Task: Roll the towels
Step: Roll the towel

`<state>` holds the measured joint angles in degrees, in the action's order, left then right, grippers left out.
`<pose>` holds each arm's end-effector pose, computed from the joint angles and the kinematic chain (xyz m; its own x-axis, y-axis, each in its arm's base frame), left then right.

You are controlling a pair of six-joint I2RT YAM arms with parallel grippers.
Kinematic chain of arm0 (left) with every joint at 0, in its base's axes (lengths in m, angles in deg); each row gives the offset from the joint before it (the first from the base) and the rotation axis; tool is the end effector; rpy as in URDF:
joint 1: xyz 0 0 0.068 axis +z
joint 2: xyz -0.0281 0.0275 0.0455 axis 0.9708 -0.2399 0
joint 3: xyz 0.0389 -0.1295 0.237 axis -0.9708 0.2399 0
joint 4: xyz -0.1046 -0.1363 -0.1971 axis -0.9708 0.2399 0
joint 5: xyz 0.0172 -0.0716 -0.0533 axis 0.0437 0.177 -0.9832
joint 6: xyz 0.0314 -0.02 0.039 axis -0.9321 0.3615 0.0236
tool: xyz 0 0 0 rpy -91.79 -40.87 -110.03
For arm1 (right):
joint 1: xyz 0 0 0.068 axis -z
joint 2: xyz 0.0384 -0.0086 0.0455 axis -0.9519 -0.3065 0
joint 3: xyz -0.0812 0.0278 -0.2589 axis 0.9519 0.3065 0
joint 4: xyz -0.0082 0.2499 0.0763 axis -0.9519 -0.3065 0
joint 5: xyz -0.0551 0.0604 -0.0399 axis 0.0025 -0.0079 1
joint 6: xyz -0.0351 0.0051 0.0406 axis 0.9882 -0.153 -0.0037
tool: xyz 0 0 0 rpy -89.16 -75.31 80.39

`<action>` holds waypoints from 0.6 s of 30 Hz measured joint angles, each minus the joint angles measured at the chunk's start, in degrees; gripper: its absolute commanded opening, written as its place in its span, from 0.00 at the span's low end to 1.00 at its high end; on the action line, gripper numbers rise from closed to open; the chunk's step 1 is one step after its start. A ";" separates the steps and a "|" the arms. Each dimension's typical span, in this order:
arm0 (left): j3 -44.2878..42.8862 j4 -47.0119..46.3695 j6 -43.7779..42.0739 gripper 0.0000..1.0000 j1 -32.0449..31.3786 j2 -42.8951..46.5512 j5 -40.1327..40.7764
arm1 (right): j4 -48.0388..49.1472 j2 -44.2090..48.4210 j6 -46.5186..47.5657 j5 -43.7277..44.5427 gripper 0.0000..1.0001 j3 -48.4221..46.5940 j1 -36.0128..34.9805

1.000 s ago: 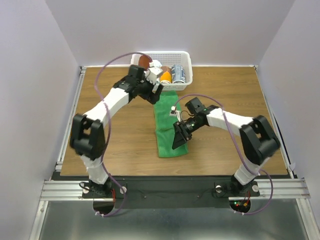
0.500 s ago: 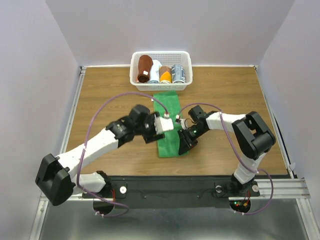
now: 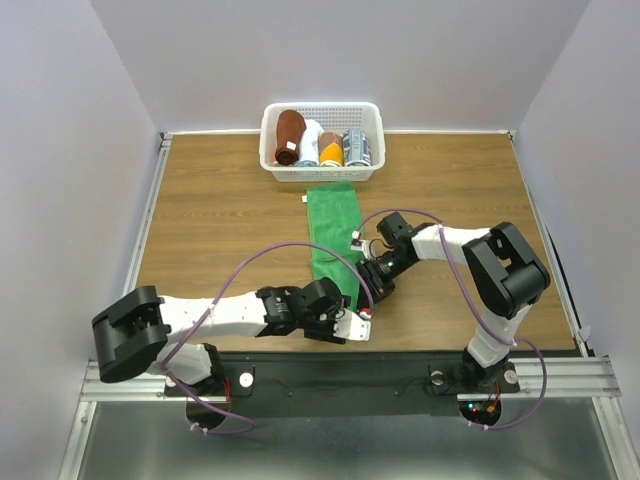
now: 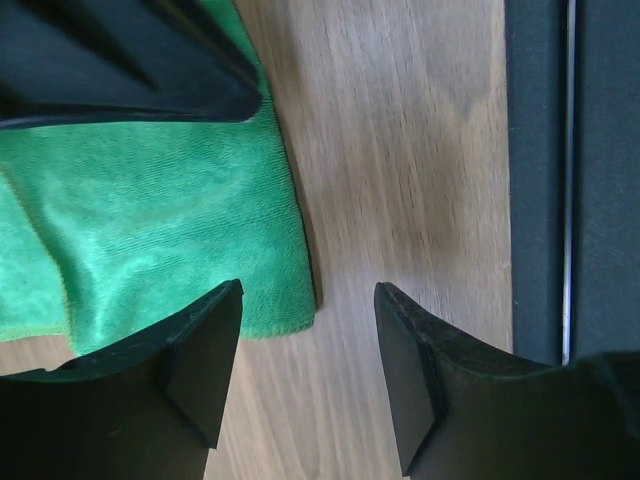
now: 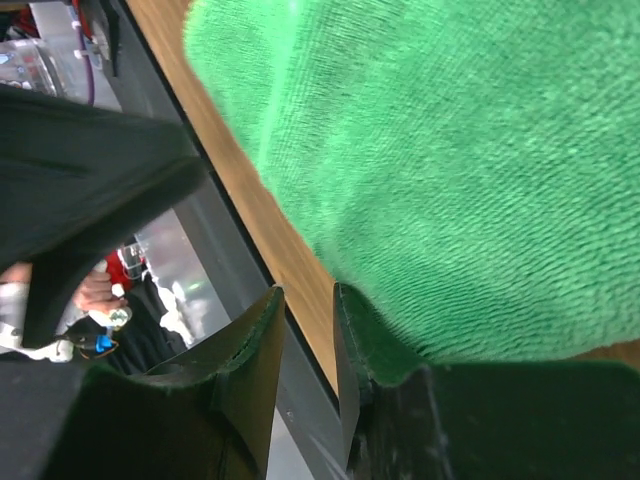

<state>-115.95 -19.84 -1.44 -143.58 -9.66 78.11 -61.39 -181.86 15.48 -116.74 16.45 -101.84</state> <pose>0.0963 -0.2393 0.1957 0.4063 0.6977 -0.5901 0.8902 -0.1564 0.4279 0.2467 0.1735 0.1287 -0.8533 -0.4909 -0.1757 -0.4199 0.4472 0.7898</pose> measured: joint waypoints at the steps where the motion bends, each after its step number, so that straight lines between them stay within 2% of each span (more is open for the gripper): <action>1: 0.37 -1.11 -0.04 0.63 -0.46 -1.25 0.68 | -0.07 0.28 -0.02 -0.11 0.31 0.00 0.00; 5: 0.98 -4.26 -0.31 0.61 -1.22 -4.33 3.58 | -0.39 3.37 -0.20 -0.24 0.29 -0.68 0.00; 8: 0.98 -6.58 -0.39 0.52 -1.44 -6.29 4.94 | -0.70 4.87 -0.85 0.02 0.28 -3.48 0.00; 12: 0.68 -9.33 -0.68 0.28 -1.57 -9.77 5.86 | -0.07 4.24 -1.38 0.35 0.25 -8.41 0.00; 17: -0.39 -11.21 -0.98 0.13 -1.60 -12.46 6.54 | 1.60 -2.16 -1.29 0.76 0.23 -10.54 0.00; 18: -0.72 -11.15 -0.92 0.07 -1.60 -12.79 6.49 | 1.86 -4.09 -1.29 0.96 0.23 -10.56 0.00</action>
<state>-116.67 -30.99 -2.36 -145.18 -22.45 84.61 -59.53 -185.95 14.19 -115.78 5.90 -101.84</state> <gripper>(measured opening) 0.165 0.235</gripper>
